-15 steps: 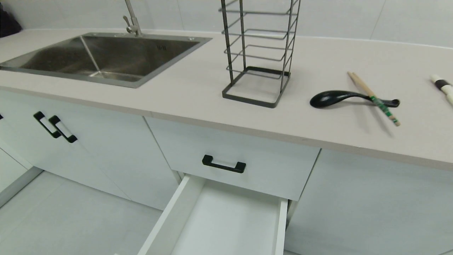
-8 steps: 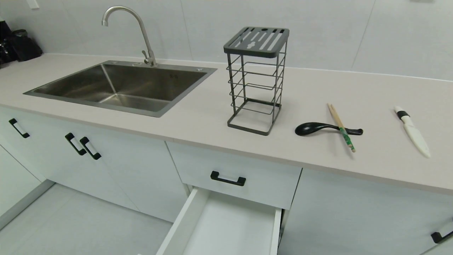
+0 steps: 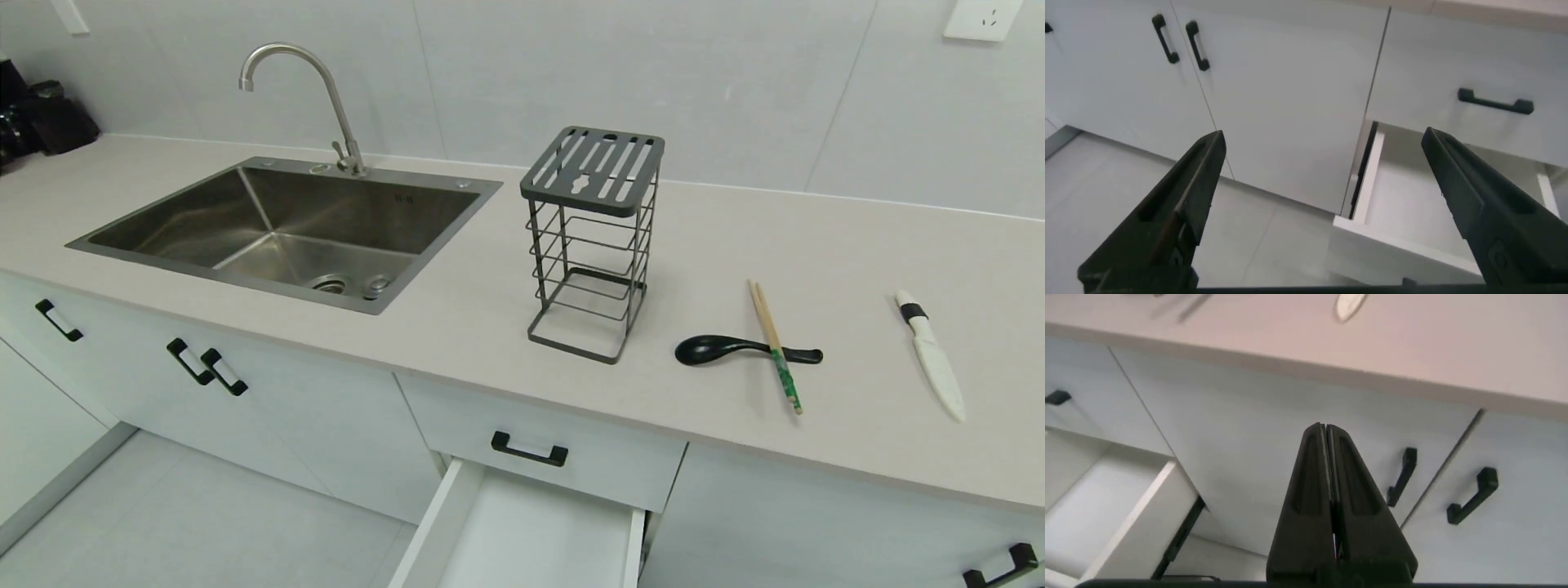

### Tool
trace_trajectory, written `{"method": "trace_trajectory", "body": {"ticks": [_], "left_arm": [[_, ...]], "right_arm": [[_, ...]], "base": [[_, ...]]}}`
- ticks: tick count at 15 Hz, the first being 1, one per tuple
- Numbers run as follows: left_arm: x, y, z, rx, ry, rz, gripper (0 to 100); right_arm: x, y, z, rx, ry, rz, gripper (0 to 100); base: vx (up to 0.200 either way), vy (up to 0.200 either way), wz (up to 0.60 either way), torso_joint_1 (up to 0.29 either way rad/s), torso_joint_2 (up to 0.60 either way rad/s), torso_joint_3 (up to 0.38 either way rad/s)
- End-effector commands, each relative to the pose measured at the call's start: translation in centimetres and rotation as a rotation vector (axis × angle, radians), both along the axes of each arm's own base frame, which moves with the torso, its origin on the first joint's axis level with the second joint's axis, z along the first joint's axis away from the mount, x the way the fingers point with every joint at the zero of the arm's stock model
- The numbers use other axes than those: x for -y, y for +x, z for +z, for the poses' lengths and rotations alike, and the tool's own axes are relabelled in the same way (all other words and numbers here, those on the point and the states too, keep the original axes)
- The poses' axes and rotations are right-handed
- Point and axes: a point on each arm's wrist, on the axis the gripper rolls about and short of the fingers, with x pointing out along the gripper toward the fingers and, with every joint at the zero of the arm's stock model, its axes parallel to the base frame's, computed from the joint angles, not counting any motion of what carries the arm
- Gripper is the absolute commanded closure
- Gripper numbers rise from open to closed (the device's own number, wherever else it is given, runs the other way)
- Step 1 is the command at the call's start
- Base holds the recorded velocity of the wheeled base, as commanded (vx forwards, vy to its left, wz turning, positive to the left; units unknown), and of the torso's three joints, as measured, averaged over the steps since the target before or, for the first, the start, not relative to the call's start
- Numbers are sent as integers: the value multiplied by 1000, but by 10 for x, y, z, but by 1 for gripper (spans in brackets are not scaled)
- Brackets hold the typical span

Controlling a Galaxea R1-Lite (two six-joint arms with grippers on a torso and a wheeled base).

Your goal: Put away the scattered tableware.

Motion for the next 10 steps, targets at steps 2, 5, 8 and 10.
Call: {"method": "trace_trajectory", "body": {"ticks": [2,5,8,10], "left_arm": [[0,0,0,-2,-1,1,0],[0,0,0,-1,0,1,0],[0,0,0,-3,0,1,0],[0,0,0,-1,-1,1,0]], "right_arm": [[0,0,0,-2,1,-1,100],[0,0,0,-2,-1,6,100],[0,0,0,-2,1,7,100],[0,0,0,-2,2,6,100]], "base": [[0,0,0,283,-520,-256],[0,0,0,287,-543,-269],[0,0,0,294,-564,-279],[0,0,0,305,-600,-278]]}}
